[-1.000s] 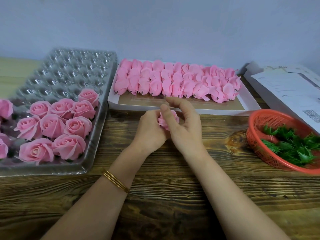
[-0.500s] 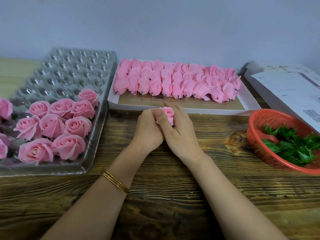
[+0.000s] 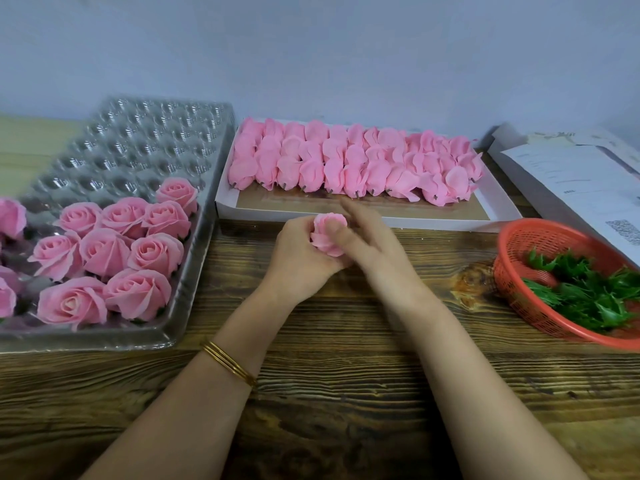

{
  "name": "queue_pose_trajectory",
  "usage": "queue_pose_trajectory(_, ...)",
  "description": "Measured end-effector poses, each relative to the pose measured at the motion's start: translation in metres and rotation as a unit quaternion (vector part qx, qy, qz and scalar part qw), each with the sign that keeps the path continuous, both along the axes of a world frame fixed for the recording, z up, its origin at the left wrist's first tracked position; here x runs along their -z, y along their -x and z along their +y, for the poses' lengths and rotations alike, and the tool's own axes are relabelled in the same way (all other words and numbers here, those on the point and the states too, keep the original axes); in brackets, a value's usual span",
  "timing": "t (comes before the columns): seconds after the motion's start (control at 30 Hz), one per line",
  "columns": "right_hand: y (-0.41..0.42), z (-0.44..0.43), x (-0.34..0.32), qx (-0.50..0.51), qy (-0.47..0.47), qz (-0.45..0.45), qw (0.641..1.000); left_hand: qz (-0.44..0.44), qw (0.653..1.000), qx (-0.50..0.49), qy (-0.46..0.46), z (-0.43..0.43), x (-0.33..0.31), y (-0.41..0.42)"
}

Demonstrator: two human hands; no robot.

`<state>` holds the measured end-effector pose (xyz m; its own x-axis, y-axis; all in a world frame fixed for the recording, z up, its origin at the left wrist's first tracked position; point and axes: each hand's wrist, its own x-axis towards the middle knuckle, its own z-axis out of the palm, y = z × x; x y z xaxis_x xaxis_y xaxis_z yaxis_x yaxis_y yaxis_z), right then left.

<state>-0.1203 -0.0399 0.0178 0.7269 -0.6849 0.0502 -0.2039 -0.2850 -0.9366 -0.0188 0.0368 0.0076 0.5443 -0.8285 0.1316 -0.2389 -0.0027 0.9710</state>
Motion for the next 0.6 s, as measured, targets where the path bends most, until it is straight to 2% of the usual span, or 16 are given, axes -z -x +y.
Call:
queue_pose_trajectory(0.1,0.0069,-0.01,-0.0072,0.026,-0.105,-0.148,0.983,0.033,0.999,0.015,-0.007,-0.0012,0.0014,0.001)
queue_pose_trajectory(0.2,0.0097,-0.012,-0.0109,0.003,-0.164,-0.23,0.959,0.02,0.999,0.031,-0.02,-0.0016,0.0014,0.0019)
queue_pose_trajectory(0.37,0.0073,-0.0079,-0.0114,-0.056,-0.226,-0.243,0.942,0.026,0.997,0.068,-0.017,-0.0005,0.0011,0.0034)
queue_pose_trajectory(0.6,0.0068,-0.0063,-0.0098,-0.084,-0.244,-0.229,0.938,0.037,0.997,0.073,0.009,0.0007,0.0001,0.004)
